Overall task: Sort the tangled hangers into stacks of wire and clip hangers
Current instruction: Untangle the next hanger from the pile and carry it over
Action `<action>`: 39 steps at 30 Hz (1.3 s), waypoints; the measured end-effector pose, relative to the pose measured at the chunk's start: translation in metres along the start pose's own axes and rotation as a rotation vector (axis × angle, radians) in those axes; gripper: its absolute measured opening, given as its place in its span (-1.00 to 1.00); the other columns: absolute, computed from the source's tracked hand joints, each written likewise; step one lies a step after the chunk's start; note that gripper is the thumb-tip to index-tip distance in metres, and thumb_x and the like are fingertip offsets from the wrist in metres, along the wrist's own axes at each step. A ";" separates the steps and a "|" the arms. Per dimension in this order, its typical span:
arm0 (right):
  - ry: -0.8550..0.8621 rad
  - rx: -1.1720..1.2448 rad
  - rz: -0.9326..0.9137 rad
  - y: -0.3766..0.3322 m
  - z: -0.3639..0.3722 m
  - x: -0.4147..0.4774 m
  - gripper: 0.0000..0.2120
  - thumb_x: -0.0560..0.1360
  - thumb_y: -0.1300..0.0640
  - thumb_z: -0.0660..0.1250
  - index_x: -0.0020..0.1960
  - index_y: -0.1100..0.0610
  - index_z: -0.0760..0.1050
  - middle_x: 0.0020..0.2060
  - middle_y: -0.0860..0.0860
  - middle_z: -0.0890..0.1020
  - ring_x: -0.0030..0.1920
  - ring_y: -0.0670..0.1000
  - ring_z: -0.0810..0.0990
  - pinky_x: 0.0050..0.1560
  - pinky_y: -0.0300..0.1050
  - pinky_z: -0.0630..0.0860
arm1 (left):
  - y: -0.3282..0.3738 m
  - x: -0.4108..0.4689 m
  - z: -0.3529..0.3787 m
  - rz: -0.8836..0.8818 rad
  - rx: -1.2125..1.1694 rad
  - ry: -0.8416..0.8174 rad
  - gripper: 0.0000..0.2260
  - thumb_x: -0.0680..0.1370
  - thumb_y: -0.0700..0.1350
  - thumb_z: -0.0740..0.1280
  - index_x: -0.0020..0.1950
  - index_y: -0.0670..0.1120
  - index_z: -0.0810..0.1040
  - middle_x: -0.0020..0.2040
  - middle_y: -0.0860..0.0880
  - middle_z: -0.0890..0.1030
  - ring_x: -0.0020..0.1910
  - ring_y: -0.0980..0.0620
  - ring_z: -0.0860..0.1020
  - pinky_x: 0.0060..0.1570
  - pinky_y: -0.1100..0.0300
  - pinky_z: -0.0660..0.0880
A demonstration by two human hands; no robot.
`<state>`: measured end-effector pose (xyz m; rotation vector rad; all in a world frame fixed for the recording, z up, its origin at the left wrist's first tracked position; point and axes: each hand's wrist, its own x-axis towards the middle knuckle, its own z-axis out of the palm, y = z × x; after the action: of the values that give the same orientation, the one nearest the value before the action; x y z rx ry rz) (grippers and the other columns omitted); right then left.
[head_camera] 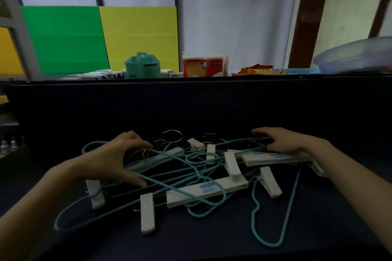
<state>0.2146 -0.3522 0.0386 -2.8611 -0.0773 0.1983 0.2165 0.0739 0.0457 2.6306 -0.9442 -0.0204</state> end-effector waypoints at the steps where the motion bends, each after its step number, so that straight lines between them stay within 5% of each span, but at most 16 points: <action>1: -0.028 -0.004 0.014 -0.001 -0.002 0.002 -0.34 0.49 0.28 0.23 0.50 -0.03 0.06 0.49 0.02 0.16 0.44 0.05 0.22 0.34 -0.11 0.30 | -0.003 -0.002 -0.002 -0.004 0.000 0.008 -0.17 0.06 0.45 0.41 0.27 0.25 0.29 0.15 0.29 0.28 0.19 0.29 0.30 0.18 0.34 0.31; 9: -0.220 -0.094 0.117 -0.008 -0.008 0.017 -0.35 0.51 0.21 0.23 0.51 0.00 0.03 0.48 0.03 0.18 0.44 0.07 0.22 0.41 -0.04 0.21 | -0.019 -0.024 -0.011 -0.074 -0.030 0.144 -0.27 0.01 0.56 0.29 0.13 0.38 0.28 0.13 0.29 0.31 0.14 0.34 0.32 0.04 0.39 0.32; 16: -0.041 -0.153 -0.020 0.002 -0.027 0.015 -0.55 0.42 0.14 0.39 0.27 0.01 0.37 0.06 -0.06 0.46 -0.02 -0.09 0.46 -0.02 -0.21 0.41 | -0.027 -0.033 -0.014 -0.190 0.042 0.235 -0.19 0.11 0.45 0.31 0.29 0.15 0.35 0.11 0.11 0.32 0.16 0.14 0.26 0.19 0.21 0.27; 21: -0.087 -0.208 -0.027 0.003 -0.039 0.000 -0.38 0.34 -0.16 0.45 0.31 -0.04 0.31 0.09 -0.13 0.38 0.08 -0.09 0.41 0.09 -0.21 0.36 | -0.026 -0.034 -0.016 -0.270 0.036 0.227 -0.06 0.09 0.54 0.22 0.35 0.07 0.33 0.14 0.07 0.30 0.16 0.13 0.22 0.24 0.19 0.26; 25: -0.152 -0.069 0.009 0.000 -0.045 -0.021 -0.25 0.14 -0.42 0.37 0.26 -0.18 0.33 0.04 -0.32 0.38 0.03 -0.26 0.41 -0.01 -0.37 0.32 | -0.026 -0.033 -0.021 -0.288 -0.027 0.214 0.15 -0.14 0.64 0.16 0.36 0.09 0.32 0.14 0.08 0.30 0.17 0.12 0.25 0.25 0.16 0.28; 32: -0.016 0.053 0.025 -0.006 -0.036 -0.038 -0.14 0.10 -0.45 0.32 0.31 -0.08 0.39 0.01 -0.31 0.41 -0.01 -0.28 0.44 -0.11 -0.42 0.33 | -0.027 -0.026 -0.016 -0.252 -0.036 0.288 -0.08 0.10 0.51 0.26 0.34 0.04 0.37 0.05 0.11 0.30 0.13 0.10 0.29 0.20 0.17 0.31; 39: 0.076 0.102 0.072 -0.005 -0.017 -0.045 -0.09 0.01 -0.47 0.33 0.27 -0.06 0.41 0.09 -0.16 0.47 0.08 -0.14 0.46 0.13 -0.21 0.39 | -0.015 -0.019 -0.010 -0.218 0.004 0.378 -0.11 0.13 0.41 0.26 0.37 -0.02 0.36 0.08 0.05 0.30 0.11 0.08 0.27 0.22 0.09 0.33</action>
<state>0.1727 -0.3553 0.0619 -2.7686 0.0493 0.1040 0.2122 0.0990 0.0485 2.5961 -0.5298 0.4094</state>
